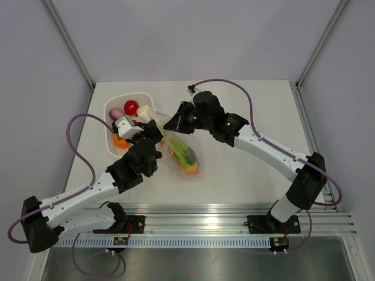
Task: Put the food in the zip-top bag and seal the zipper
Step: Place the fake vegetable in the zipper food storage bag.
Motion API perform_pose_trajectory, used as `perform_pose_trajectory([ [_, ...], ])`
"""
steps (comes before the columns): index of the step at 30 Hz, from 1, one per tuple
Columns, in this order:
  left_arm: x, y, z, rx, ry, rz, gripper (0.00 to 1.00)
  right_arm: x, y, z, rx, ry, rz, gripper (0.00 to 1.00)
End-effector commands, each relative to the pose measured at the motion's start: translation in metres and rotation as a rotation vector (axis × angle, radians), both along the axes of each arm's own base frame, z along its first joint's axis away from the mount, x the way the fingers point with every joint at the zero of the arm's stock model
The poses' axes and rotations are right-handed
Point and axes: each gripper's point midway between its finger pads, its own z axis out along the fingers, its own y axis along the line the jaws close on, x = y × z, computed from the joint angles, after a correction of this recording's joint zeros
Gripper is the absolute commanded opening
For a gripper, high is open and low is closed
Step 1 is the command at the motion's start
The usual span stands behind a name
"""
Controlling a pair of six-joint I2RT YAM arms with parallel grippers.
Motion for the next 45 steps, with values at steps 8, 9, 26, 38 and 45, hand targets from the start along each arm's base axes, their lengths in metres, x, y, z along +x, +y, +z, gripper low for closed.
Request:
perform_pose_trajectory([
  [8, -0.022, -0.011, -0.014, -0.076, -0.011, -0.134, 0.00, -0.001, 0.013, 0.037, 0.086, -0.066, 0.023, 0.04],
  [9, -0.023, -0.012, -0.014, -0.070, -0.010, -0.143, 0.00, 0.000, 0.014, 0.036, 0.084, -0.064, 0.023, 0.04],
  [26, -0.016, 0.022, 0.035, -0.063, -0.099, 0.118, 0.00, -0.006, 0.024, 0.044, 0.093, -0.076, 0.048, 0.03],
  [38, -0.006, 0.048, 0.074, -0.075, -0.194, 0.204, 0.00, -0.011, 0.023, 0.045, 0.077, -0.080, 0.046, 0.03],
  [45, -0.001, 0.033, 0.040, -0.062, -0.114, 0.145, 0.00, -0.015, 0.027, 0.045, 0.078, -0.080, 0.051, 0.03],
])
